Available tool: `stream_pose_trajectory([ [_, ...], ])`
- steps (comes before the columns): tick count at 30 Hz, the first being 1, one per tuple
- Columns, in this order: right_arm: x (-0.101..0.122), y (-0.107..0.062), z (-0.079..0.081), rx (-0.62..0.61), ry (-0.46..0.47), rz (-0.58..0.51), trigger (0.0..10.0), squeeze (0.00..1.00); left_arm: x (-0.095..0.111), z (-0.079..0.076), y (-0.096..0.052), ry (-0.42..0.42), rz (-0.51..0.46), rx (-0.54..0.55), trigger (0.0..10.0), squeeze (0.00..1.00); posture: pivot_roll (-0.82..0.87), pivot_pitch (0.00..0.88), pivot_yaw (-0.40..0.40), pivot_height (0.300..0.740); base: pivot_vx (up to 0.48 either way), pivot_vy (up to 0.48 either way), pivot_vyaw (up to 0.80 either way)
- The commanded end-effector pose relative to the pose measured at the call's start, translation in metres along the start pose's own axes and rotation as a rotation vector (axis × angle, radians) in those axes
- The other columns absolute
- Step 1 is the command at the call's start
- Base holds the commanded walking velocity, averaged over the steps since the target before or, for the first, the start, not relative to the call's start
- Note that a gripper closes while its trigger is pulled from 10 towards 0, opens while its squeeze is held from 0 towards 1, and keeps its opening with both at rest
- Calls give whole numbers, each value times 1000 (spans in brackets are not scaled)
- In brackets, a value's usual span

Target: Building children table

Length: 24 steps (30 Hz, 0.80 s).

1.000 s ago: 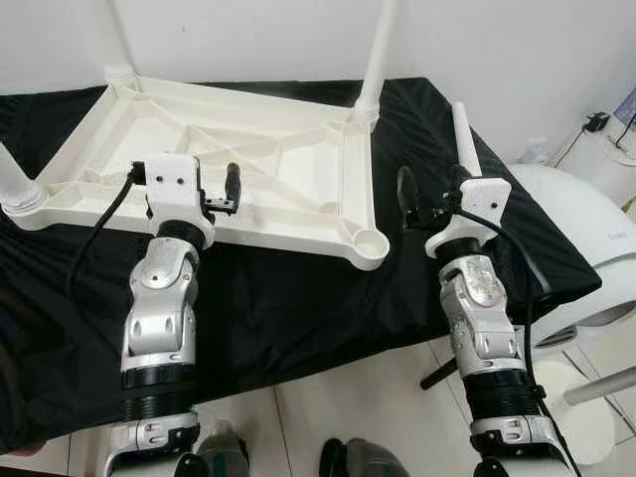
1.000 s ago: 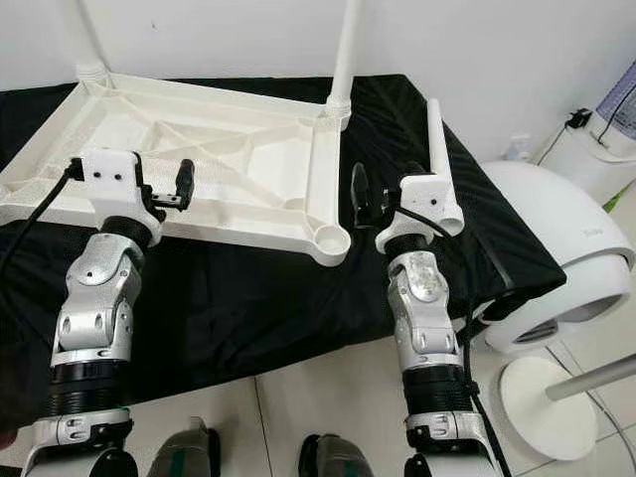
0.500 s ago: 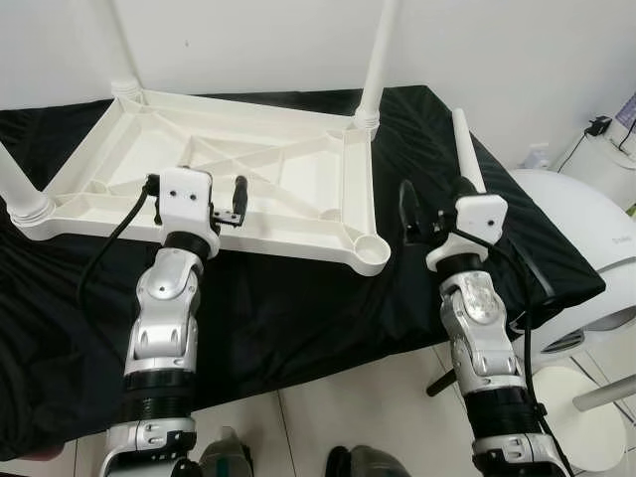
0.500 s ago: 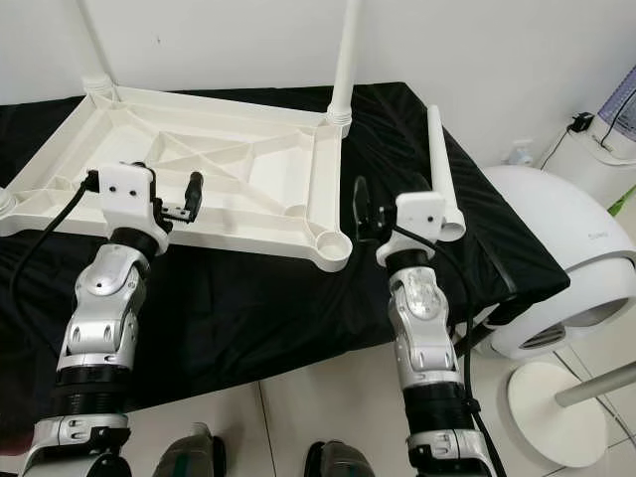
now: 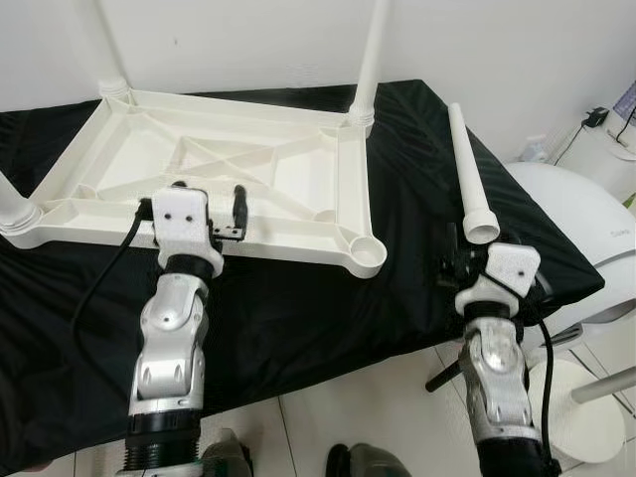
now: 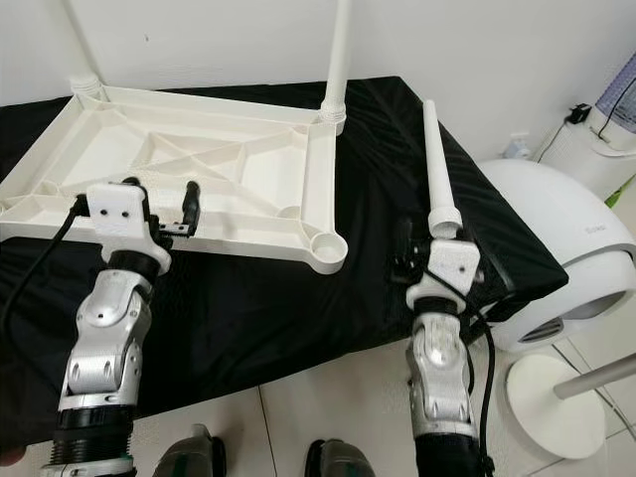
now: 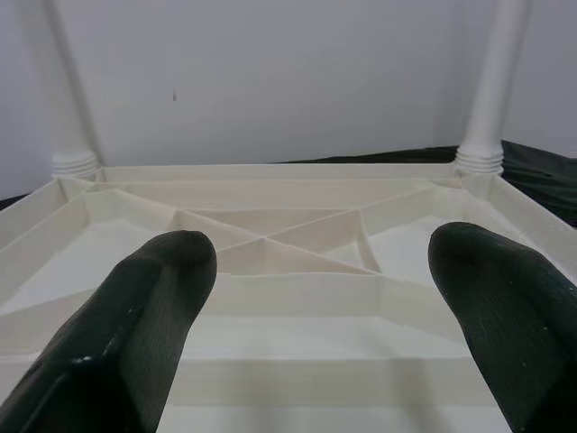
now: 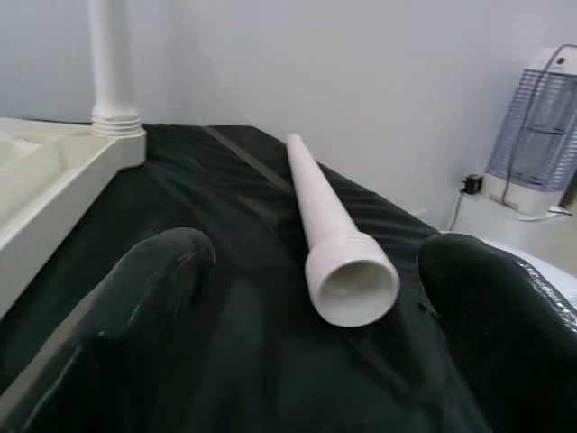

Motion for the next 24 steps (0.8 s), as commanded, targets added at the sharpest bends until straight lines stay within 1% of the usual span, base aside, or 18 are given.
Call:
stream_pose_trajectory([
  [1,-2,-1,-5,-26,30,19,10000,0,1,-14,-2,33,0,-89,10000,0,-18,87,0,740,0,0,0],
  [2,-5,-1,-5,-27,54,32,10000,0,0,-16,-3,49,6,-112,10000,0,-18,89,2,740,0,0,0],
  [3,-5,-1,-5,-27,54,32,10000,0,0,-16,-3,49,6,-112,10000,0,-18,89,2,740,0,0,0],
  [4,-7,0,-6,-29,74,43,10000,0,0,-18,-2,60,11,-125,10000,0,-18,91,4,740,0,0,0],
  [5,-8,3,-6,-29,99,54,10000,0,2,-21,-1,86,7,-143,10000,0,-15,98,1,740,0,0,0],
  [6,-8,3,-6,-29,99,54,10000,0,2,-21,-1,86,7,-143,10000,0,-15,98,1,740,0,0,0],
  [7,-9,5,-6,-22,108,59,10000,0,5,-24,0,108,2,-156,10000,0,-12,105,-1,740,0,0,0],
  [9,-9,5,-6,-22,108,59,10000,0,5,-24,0,108,2,-156,10000,0,-12,105,-1,740,0,0,0],
  [10,-10,6,-7,-23,124,69,10000,0,7,-25,0,118,-2,-161,10000,0,-10,107,-3,740,0,0,0],
  [11,-15,8,-5,0,147,90,10000,0,9,-27,-2,134,-1,-173,10000,0,-2,108,-7,740,0,0,0],
  [12,-18,9,-1,20,174,106,10000,0,9,-28,-3,137,0,-172,10000,0,1,111,-5,740,0,0,0],
  [15,-20,9,3,47,196,116,10000,0,8,-29,-4,133,4,-172,10000,0,3,111,-5,740,0,0,0],
  [17,-20,14,9,76,254,120,10000,0,9,-35,-7,142,6,-181,10000,0,18,114,-7,740,0,0,0],
  [20,-20,16,10,82,274,120,10000,0,10,-37,-8,142,7,-185,10000,0,18,114,-7,740,0,0,0],
  [21,-19,20,11,89,293,119,10000,0,10,-40,-9,144,6,-191,10000,0,26,114,-7,740,0,0,0],
  [23,-19,20,11,89,293,119,10000,0,10,-40,-9,144,6,-191,10000,0,26,114,-7,740,0,0,0],
  [24,-19,25,10,86,303,116,10000,0,12,-41,-9,154,3,-195,10000,0,31,113,-6,740,0,0,0],
])
Point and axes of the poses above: a point about 5 cm out from each wrist's last joint towards the gripper, its own y axis pointing out of the wrist towards the gripper, its own x axis along the axis of the wrist's last joint, z = x × y, the point moved 6 cm from there along y, pointing out of the wrist towards the gripper, and after that the axes turned 11 degrees about -y, right-handed, at the moved point
